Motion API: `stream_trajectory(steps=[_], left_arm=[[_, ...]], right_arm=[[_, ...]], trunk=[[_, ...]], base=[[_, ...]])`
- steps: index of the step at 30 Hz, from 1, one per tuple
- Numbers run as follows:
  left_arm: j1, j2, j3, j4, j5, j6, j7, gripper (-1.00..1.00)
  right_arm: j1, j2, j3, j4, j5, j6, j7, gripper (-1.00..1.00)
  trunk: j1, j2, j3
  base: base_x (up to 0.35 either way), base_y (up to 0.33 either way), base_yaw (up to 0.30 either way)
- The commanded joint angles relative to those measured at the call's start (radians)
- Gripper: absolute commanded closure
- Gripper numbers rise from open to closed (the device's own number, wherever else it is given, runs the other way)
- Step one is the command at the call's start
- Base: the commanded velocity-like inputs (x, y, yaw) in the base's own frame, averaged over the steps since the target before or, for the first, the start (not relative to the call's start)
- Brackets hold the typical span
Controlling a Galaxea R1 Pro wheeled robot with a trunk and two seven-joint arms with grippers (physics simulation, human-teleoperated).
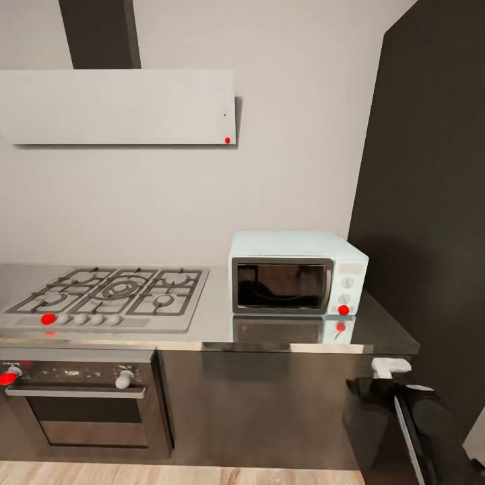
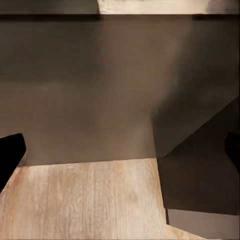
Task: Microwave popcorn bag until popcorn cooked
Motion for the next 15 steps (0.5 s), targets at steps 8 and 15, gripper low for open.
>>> stream_trajectory(steps=[8,15], left_arm=[[-0.001,0.0,-0.008,0.001,0.009,-0.005,-0.001,-1.0],[-0.001,0.001,-0.008,0.001,0.009,-0.007,0.0,-1.0]], right_arm=[[-0.313,-0.001,-0.002,-0.006,0.014,0.102,-0.004,-1.0],[-0.322,0.006,-0.063,0.204,0.008,-0.236,0.005,-1.0]], trunk=[[0.0,-0.001,-0.001],[0.0,-0.001,-0.001]], base=[[0.0,0.0,0.0],[0.0,0.0,0.0]])
